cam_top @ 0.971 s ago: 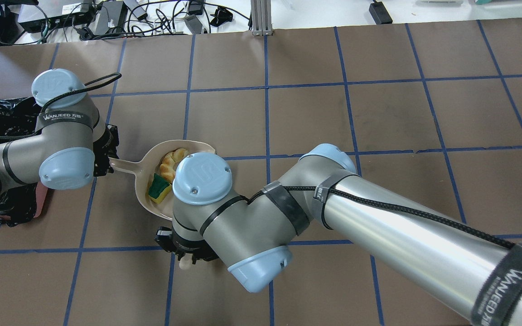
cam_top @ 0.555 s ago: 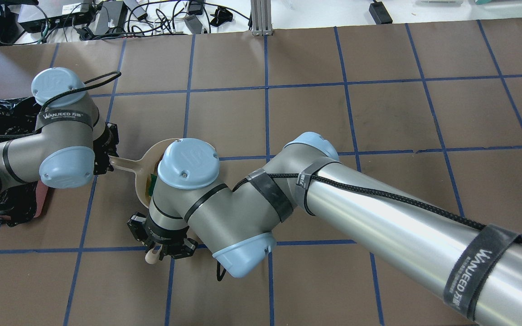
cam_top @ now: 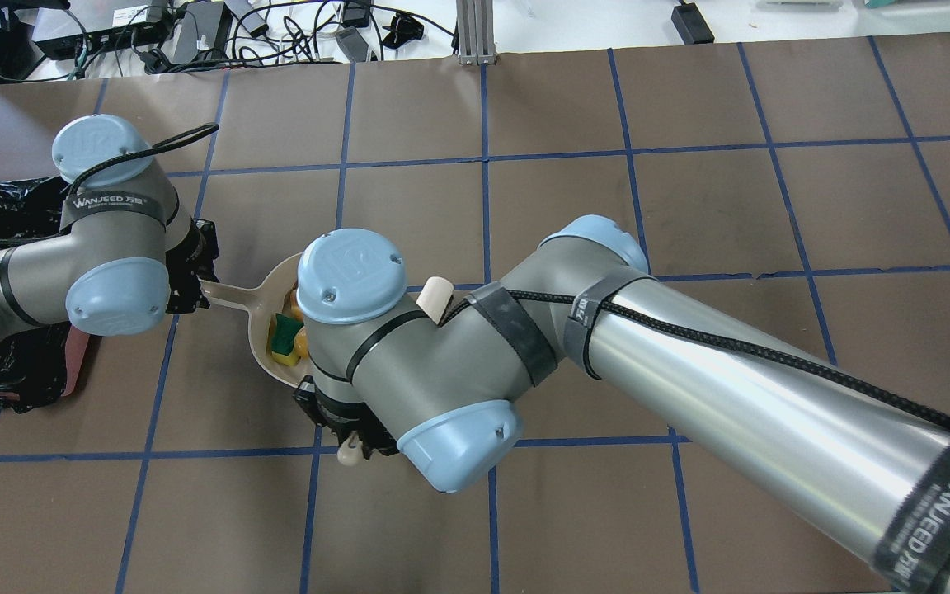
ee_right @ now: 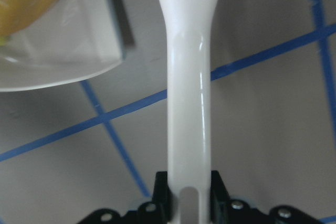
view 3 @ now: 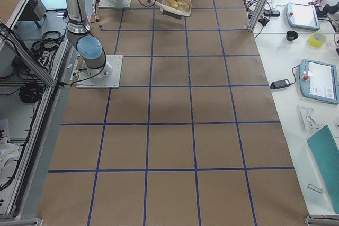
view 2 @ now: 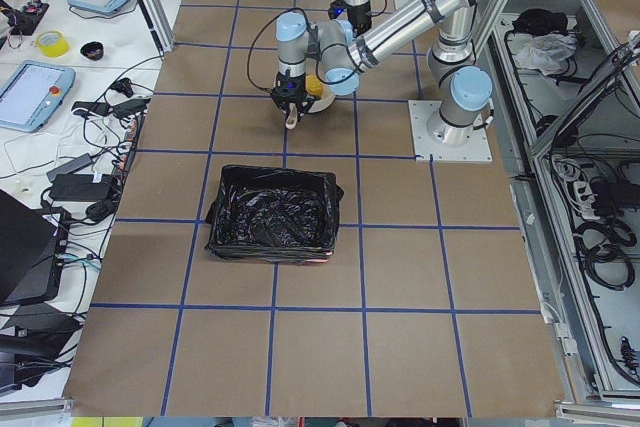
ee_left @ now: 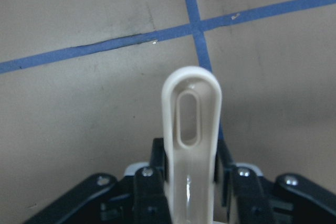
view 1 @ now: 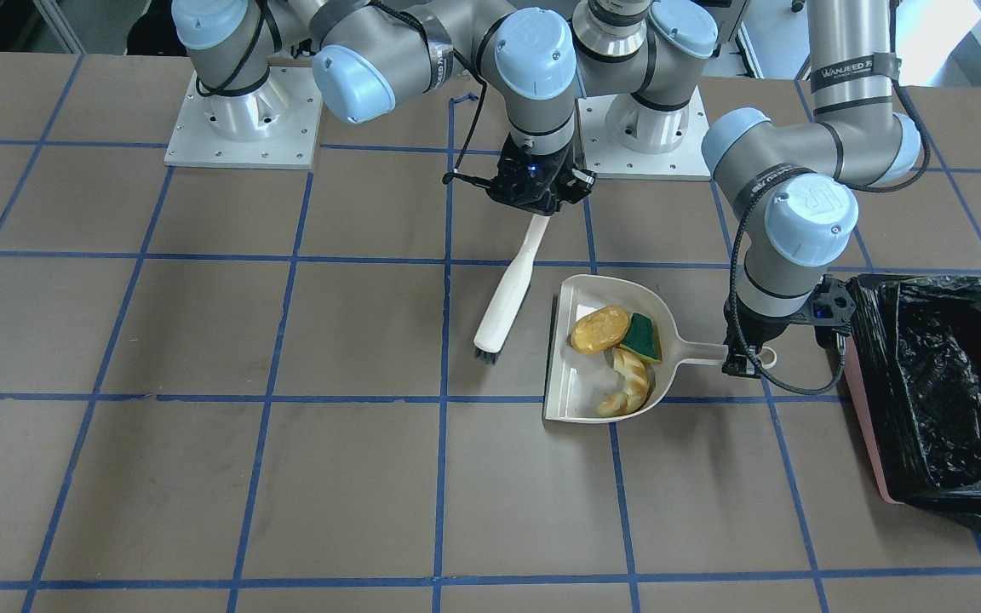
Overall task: Sweep and dump trash into bin
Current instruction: 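Sweep the yellow potato into the dustpan with the brush in the right gripper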
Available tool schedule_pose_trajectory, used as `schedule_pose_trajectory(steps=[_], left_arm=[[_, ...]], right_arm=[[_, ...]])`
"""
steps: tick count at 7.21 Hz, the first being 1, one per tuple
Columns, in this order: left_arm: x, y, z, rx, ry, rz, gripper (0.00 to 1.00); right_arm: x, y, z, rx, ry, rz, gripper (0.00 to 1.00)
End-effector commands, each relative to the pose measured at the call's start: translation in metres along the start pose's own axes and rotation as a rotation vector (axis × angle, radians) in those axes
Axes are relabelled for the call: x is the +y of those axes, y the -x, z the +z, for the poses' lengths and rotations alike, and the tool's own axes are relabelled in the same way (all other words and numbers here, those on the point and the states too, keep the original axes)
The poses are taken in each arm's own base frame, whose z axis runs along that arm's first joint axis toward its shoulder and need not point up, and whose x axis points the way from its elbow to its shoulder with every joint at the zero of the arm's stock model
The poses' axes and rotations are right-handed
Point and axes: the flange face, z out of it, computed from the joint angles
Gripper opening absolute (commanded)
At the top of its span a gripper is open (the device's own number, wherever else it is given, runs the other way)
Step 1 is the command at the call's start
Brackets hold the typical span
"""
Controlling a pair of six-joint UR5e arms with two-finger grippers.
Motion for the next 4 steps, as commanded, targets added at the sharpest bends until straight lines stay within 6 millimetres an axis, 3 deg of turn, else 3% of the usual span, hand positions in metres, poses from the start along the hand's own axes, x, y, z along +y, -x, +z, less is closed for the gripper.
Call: schedule_pose_trajectory(steps=[1, 3, 4], left_arm=[[-0.017, -0.022, -0.05, -0.033, 0.127, 0.003, 0.0], [-0.045, -0.05, -0.124, 0.007, 0.131, 0.004, 0.0], [-0.081, -0.05, -0.142, 0.031, 0.116, -0.016, 0.0]], right_arm=[[-0.027, -0.056, -0.016, 0.331, -0.106, -0.154, 0.0], [-0.096, -0.094, -0.033, 0.408, -0.109, -0.209, 0.0], [-0.149, -0.126, -0.047, 0.386, -0.08, -0.192, 0.0]])
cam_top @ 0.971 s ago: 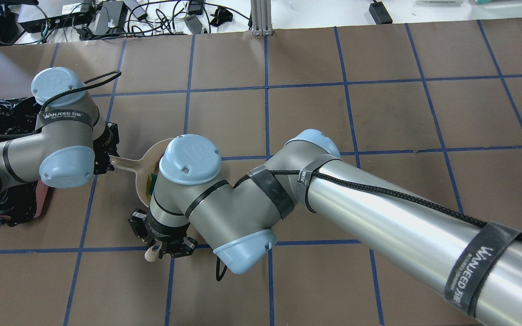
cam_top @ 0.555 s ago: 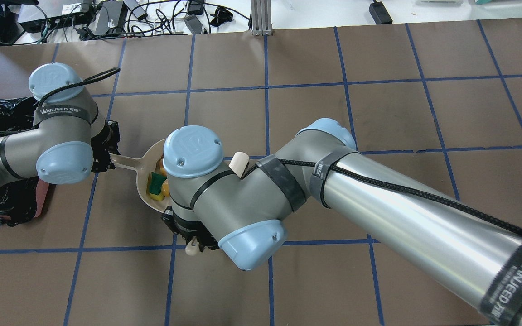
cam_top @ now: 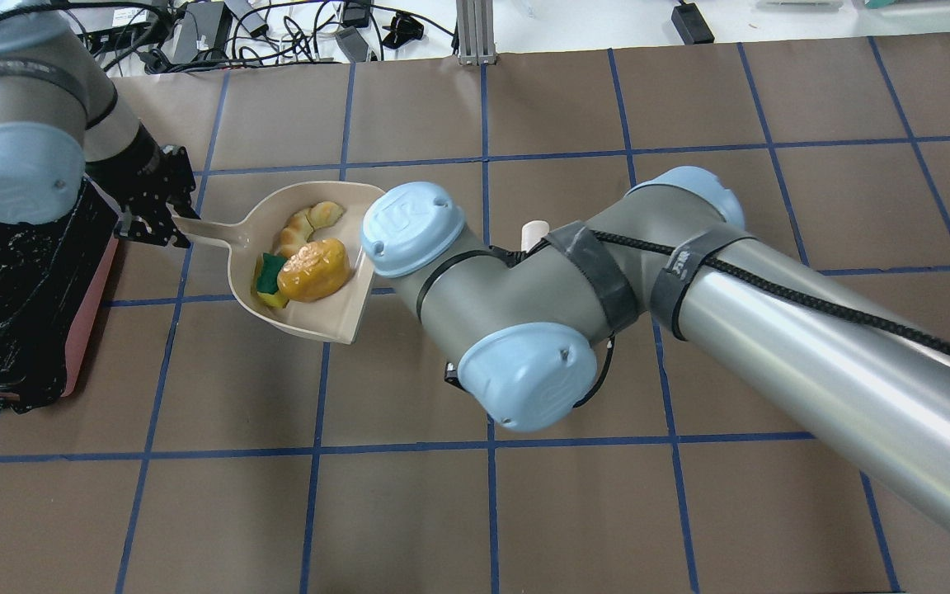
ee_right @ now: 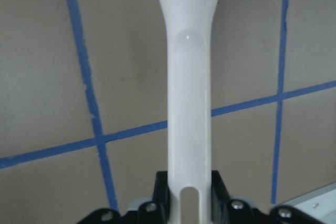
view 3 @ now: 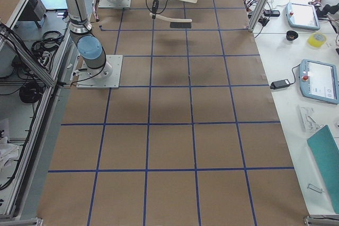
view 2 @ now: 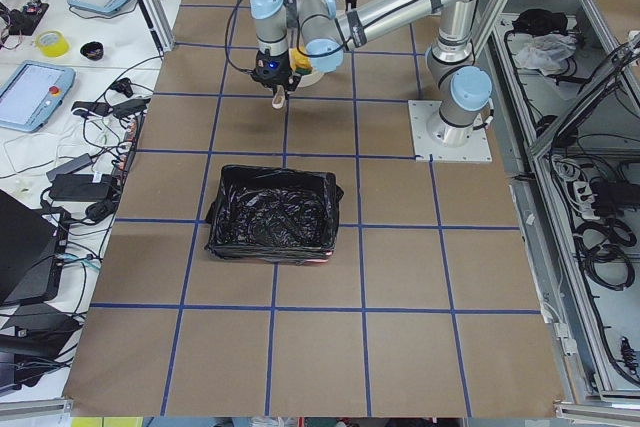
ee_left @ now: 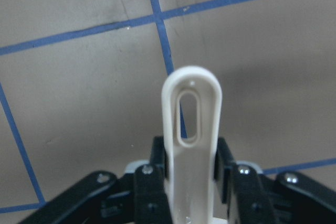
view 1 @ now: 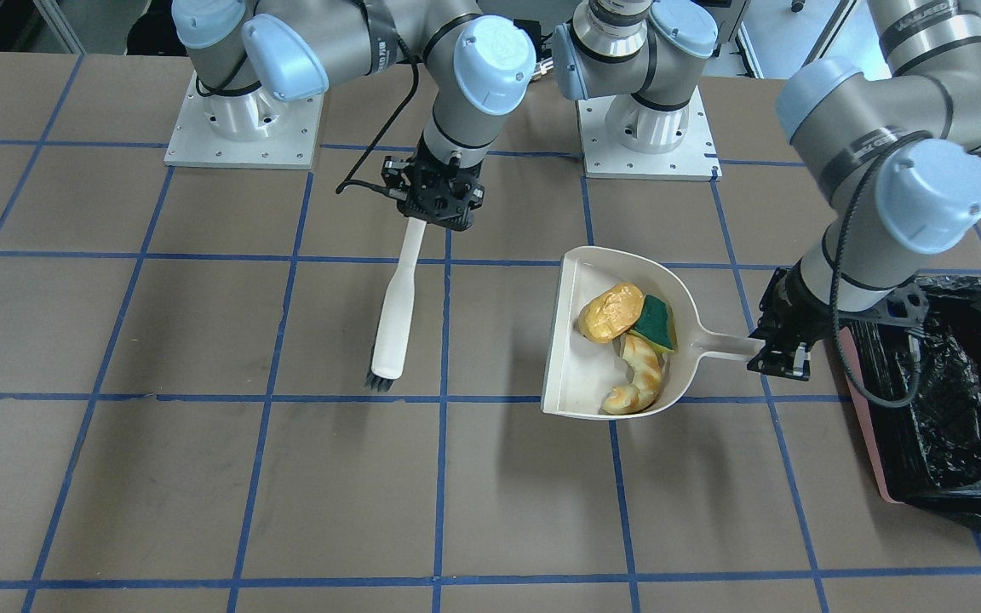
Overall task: Sweep and dump trash into bin
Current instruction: 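Tip the dustpan over the black bin with the left gripper while the right withdraws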
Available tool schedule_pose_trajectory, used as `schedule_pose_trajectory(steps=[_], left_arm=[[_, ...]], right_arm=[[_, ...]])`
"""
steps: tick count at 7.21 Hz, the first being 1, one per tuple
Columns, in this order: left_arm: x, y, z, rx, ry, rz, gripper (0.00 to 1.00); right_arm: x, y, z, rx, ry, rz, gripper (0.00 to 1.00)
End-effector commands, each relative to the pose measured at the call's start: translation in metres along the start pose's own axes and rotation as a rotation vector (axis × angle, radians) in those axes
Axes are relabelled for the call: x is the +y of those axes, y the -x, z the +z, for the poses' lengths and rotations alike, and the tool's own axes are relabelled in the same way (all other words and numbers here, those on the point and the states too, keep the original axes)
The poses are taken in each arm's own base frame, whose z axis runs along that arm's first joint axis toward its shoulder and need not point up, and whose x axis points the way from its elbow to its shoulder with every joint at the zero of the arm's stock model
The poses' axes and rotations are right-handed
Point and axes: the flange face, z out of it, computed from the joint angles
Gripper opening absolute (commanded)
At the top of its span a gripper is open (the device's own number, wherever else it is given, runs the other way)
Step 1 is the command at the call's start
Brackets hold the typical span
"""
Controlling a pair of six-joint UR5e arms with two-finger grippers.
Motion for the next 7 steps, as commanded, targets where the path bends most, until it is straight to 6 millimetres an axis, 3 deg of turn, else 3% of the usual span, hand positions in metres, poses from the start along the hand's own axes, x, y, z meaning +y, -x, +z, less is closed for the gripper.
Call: schedule_pose_trajectory(steps=[1, 2, 3, 5, 7], left_arm=[[-0.086, 0.003, -0.045, 0.038, -0.022, 0.043, 0.0], [-0.136, 0.015, -0.059, 0.058, -0.042, 0.047, 0.0], [-0.17, 0.027, -0.07, 0.061, -0.049, 0.038, 0.0], [-0.248, 0.053, -0.083, 0.075, -0.084, 0.077, 0.0], [-0.314, 0.075, -0.084, 0.083, -0.103, 0.106, 0.0]], right_arm=[[-0.089, -0.103, 0.007, -0.041, 0.045, 0.005, 0.0], [-0.122, -0.162, 0.017, -0.08, 0.08, 0.043, 0.0], [-0.143, -0.213, 0.023, -0.107, 0.088, 0.039, 0.0], [-0.171, -0.298, 0.048, -0.152, 0.108, -0.055, 0.0], [-0.192, -0.348, 0.074, -0.175, 0.041, -0.104, 0.0]])
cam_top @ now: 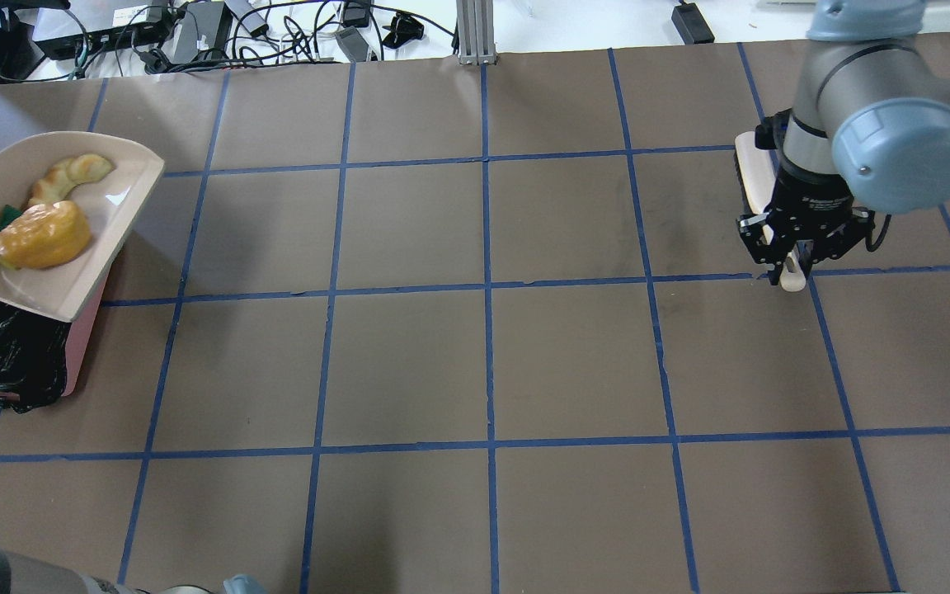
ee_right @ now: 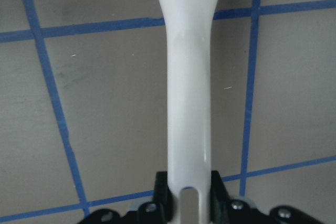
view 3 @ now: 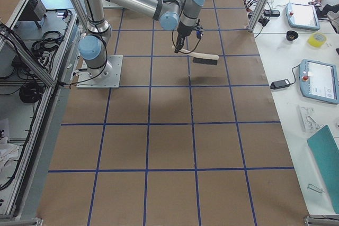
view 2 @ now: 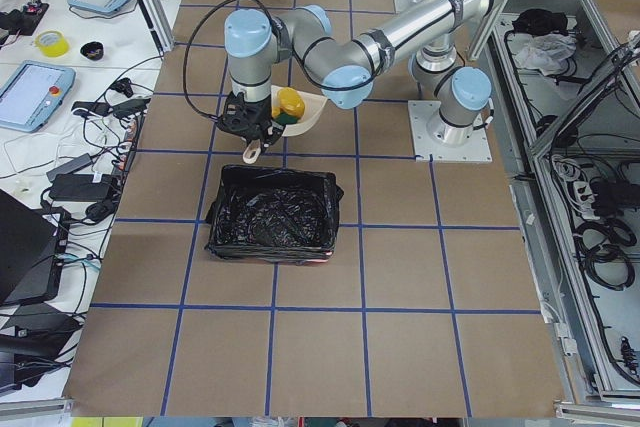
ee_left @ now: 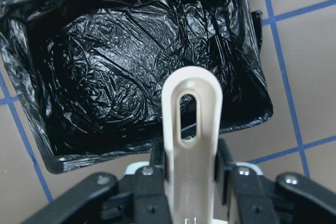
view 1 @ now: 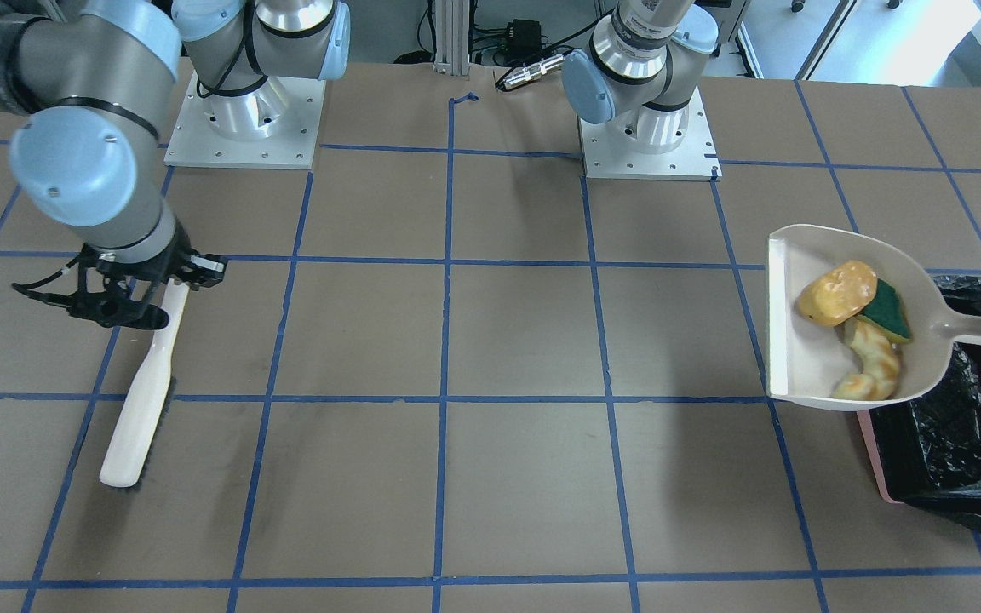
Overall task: Sweep and dump trash into bin
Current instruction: 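Tip the dustpan over the black bin with the left gripper while the right withdraws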
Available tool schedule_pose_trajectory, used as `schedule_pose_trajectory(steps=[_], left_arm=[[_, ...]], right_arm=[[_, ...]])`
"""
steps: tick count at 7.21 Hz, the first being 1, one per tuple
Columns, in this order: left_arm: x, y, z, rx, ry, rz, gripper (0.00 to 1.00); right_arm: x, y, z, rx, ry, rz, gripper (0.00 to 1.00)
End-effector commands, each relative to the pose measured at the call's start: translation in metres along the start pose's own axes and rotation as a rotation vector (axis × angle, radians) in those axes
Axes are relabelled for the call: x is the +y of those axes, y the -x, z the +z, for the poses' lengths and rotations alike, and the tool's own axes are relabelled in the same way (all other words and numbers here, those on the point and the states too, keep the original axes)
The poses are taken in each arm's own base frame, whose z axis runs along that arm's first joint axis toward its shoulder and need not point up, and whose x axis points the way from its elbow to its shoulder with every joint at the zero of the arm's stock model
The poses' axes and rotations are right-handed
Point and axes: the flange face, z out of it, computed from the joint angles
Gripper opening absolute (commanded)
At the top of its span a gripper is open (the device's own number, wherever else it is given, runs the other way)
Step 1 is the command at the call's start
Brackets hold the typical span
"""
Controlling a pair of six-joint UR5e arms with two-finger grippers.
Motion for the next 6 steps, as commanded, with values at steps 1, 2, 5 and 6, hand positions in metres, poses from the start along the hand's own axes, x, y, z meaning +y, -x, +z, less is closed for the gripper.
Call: schedule_pose_trajectory(steps=[1, 2, 5, 6], left_arm=[[-0.065, 0.024, -0.002, 0.013, -0.03, 0.053, 0.0], [-0.089, 0.027, 0.002, 0.023, -0.037, 0.073, 0.0], [-0.14, 0.015, 0.027, 0.135, -0.119, 0.198, 0.0], [-0.139, 0.008, 0.04, 0.202, -0.08, 0.249, 0.0]], right_arm=[[-0.006, -0.063, 0.023, -0.031, -0.016, -0.068, 0.0], [-0.007, -0.085, 0.032, -0.092, -0.049, -0.079, 0.0], [-0.007, -0.088, 0.064, -0.094, -0.104, -0.091, 0.0], [-0.009, -0.086, 0.072, -0.105, -0.104, -0.101, 0.0]])
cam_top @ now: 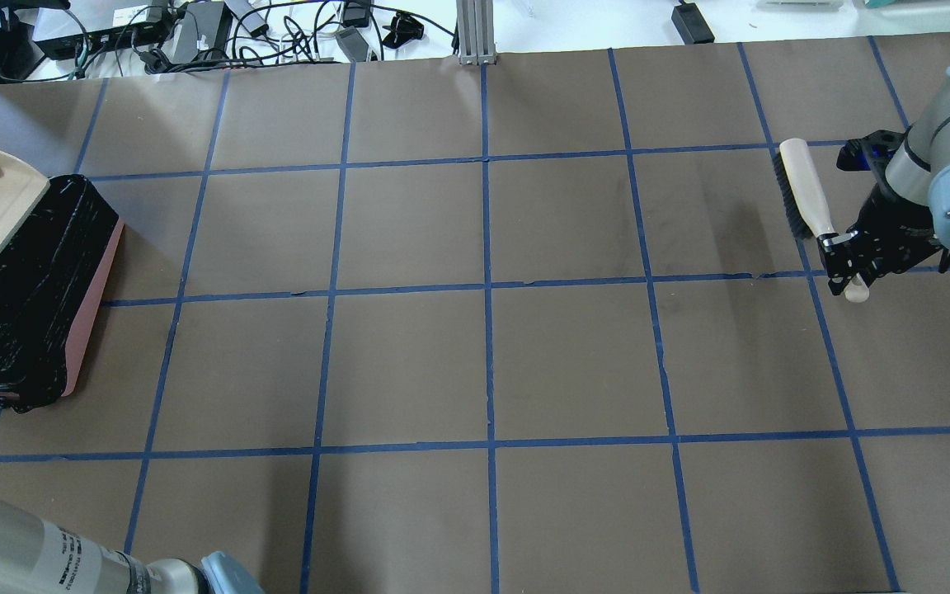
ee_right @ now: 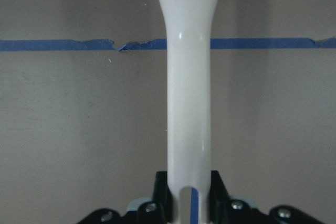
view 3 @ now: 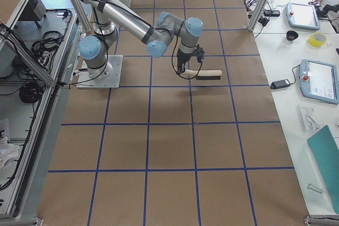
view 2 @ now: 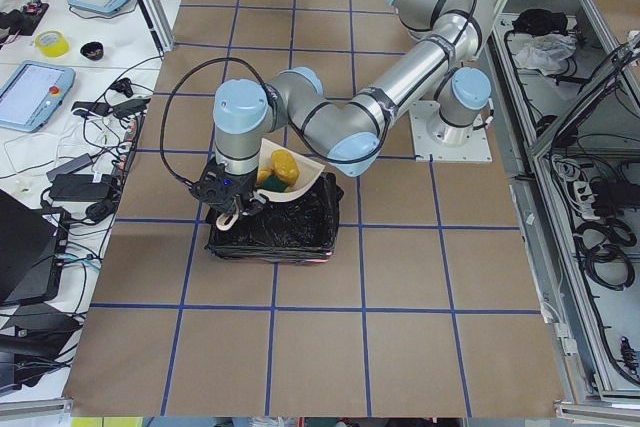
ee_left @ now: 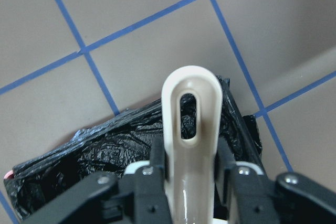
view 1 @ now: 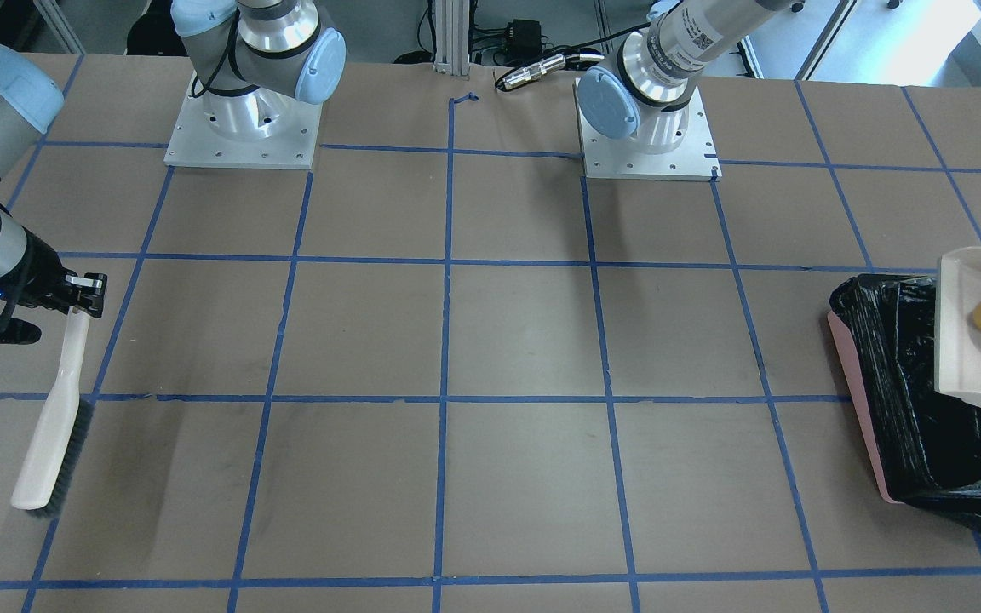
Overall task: Sweep and dump trash into bin
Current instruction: 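Tip the dustpan over the black bin with the left gripper while the right withdraws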
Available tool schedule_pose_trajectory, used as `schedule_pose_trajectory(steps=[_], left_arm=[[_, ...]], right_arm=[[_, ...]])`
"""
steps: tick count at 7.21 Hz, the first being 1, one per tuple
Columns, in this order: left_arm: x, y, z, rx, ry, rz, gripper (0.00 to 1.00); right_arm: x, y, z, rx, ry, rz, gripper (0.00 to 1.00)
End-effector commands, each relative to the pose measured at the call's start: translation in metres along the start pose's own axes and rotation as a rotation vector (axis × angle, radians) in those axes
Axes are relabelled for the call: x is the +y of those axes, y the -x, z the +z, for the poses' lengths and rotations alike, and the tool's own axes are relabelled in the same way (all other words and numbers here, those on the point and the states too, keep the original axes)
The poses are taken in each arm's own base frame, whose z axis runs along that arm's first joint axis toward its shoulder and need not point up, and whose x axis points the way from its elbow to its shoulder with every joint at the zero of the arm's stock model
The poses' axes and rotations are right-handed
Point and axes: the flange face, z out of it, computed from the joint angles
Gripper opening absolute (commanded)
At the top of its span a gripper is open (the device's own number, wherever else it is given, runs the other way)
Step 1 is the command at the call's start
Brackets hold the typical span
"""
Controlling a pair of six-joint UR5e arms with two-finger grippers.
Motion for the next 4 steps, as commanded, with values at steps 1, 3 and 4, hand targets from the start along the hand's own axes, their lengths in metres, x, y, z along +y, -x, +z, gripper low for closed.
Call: schedule_pose_trajectory(steps=[1, 3, 4], left_arm=[[-0.011, -0.008, 0.032, 0.101, -0.006, 0.105, 0.0], [-0.021, -0.014, 0.052, 0.159, -0.05, 0.124, 0.0], [-0.022, -0.018, 0.051, 0.2, -0.06, 0.129, 0.0]], right_arm=[[-0.004, -0.001, 0.019, -0.012, -0.002, -0.028, 0.0], [-0.011, -0.006, 0.03, -0.004, -0.007, -0.06, 0.0], [-0.012, -0.007, 0.031, -0.004, -0.007, -0.057, 0.0]])
